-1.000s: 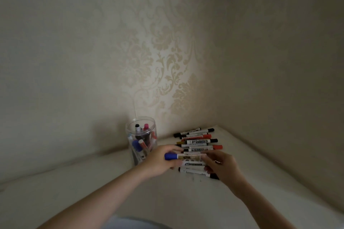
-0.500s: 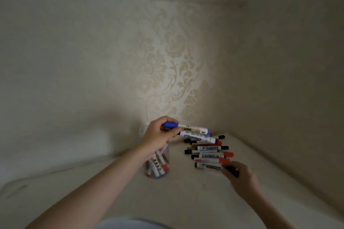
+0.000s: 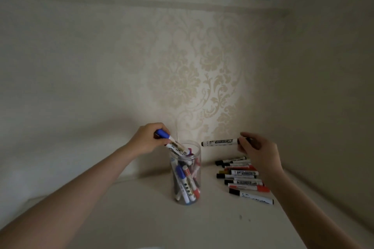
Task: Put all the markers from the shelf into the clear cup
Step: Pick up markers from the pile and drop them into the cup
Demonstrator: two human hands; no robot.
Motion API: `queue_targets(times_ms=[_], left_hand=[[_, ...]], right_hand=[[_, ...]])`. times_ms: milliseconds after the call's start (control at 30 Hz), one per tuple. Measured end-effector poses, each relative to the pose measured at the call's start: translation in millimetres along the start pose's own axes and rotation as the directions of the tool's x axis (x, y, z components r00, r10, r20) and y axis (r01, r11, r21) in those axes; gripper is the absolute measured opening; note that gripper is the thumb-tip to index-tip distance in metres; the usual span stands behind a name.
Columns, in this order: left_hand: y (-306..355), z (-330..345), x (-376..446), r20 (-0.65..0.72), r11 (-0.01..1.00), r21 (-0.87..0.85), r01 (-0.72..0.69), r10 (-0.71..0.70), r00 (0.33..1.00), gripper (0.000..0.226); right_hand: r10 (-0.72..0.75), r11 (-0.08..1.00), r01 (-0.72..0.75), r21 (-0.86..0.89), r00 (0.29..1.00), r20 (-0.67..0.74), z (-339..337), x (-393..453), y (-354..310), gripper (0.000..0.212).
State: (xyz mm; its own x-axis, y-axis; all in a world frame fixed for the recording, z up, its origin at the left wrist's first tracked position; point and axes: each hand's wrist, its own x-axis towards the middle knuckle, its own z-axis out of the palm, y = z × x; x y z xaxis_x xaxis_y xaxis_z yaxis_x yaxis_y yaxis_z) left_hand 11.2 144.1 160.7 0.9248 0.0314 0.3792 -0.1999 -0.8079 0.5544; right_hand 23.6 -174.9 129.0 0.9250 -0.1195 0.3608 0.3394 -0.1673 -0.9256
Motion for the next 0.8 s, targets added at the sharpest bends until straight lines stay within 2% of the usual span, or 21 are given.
queue_targets(times_ms=[100, 200, 267, 400, 467, 533, 600, 700, 733, 800], left_hand=[[10, 6, 15, 0.147, 0.995, 0.090, -0.048, 0.034, 0.989, 0.016], [20, 18, 27, 0.304, 0.981, 0.174, -0.079, 0.023, 0.952, 0.024], [22, 26, 29, 0.309, 0.987, 0.145, -0.065, 0.018, 0.951, 0.031], [7, 33, 26, 0.128, 0.998, 0.017, -0.057, 0.054, 0.990, 0.006], [3, 32, 22, 0.088, 0.998, -0.011, -0.059, 0.059, 0.994, 0.007], [7, 30, 21, 0.132, 0.995, -0.067, -0.070, 0.079, 0.988, 0.017], [15, 33, 22, 0.235, 0.991, -0.109, -0.078, 0.102, 0.967, 0.023], [23, 46, 24, 0.382, 0.988, 0.049, -0.143, 0.114, 0.917, 0.014], [24, 49, 24, 0.386, 0.981, 0.087, -0.172, 0.126, 0.914, 0.012], [20, 48, 24, 0.267, 0.986, -0.021, -0.166, 0.166, 0.949, 0.010]], right_hand=[[-0.063, 0.996, 0.065, -0.060, 0.997, 0.033, 20, 6, -8, 0.023], [-0.099, 0.989, 0.103, -0.111, 0.994, 0.040, 36, 9, -15, 0.022], [-0.107, 0.986, 0.112, -0.122, 0.993, 0.047, 45, 10, -15, 0.022], [-0.143, 0.976, 0.152, -0.158, 0.987, 0.068, 59, 11, -13, 0.021], [-0.156, 0.975, 0.166, -0.146, 0.985, 0.079, 66, 13, -13, 0.023], [-0.167, 0.974, 0.178, -0.140, 0.982, 0.086, 76, 14, -13, 0.024], [-0.195, 0.966, 0.208, -0.157, 0.976, 0.094, 84, 13, -14, 0.024], [-0.214, 0.955, 0.230, -0.187, 0.971, 0.104, 87, 13, -13, 0.027], [-0.208, 0.955, 0.227, -0.192, 0.972, 0.114, 85, 13, -11, 0.027], [-0.197, 0.952, 0.221, -0.210, 0.972, 0.131, 81, 14, -10, 0.027]])
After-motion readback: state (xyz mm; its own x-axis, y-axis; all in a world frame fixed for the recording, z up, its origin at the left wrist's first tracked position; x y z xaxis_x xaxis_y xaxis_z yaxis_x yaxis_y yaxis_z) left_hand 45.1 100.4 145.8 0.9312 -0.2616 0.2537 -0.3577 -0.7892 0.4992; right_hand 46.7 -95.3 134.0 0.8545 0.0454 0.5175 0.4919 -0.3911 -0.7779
